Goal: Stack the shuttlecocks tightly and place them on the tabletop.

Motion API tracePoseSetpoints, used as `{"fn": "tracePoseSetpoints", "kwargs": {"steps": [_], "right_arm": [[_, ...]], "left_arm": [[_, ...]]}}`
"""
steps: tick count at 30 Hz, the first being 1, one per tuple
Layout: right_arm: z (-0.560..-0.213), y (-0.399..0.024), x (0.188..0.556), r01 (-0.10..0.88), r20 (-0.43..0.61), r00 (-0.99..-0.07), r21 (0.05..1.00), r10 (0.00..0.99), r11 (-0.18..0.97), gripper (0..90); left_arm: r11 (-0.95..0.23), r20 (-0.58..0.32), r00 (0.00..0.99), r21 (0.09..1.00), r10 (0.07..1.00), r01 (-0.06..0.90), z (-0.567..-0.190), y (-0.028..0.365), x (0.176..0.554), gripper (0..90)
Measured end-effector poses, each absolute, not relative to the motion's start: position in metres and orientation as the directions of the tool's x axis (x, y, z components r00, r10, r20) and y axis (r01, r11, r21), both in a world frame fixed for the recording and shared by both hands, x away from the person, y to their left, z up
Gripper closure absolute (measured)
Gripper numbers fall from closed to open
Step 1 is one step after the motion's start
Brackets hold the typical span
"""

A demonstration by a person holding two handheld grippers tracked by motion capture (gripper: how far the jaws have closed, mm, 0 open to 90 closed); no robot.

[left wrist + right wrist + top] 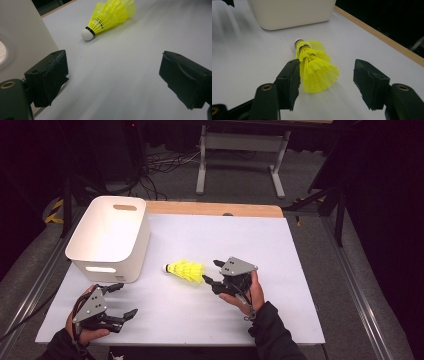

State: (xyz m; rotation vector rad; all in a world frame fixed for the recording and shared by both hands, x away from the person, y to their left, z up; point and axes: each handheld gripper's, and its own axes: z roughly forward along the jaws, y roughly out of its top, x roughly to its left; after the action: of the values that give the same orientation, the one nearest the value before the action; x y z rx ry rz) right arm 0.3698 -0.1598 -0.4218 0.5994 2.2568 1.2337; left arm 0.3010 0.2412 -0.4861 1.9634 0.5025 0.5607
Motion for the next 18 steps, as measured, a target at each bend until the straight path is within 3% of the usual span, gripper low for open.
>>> {"fn": "tracePoseSetpoints", "kwargs": {"steps": [18], "right_arm": [[-0.416, -0.172, 0.348, 0.075, -0.290, -0.758, 0.852, 0.584, 0.519, 26.3]], "left_arm": [[-0.423, 0.169, 0.809, 0.900, 0.564, 0.106, -0.486, 0.240, 0.301, 9.4]]}}
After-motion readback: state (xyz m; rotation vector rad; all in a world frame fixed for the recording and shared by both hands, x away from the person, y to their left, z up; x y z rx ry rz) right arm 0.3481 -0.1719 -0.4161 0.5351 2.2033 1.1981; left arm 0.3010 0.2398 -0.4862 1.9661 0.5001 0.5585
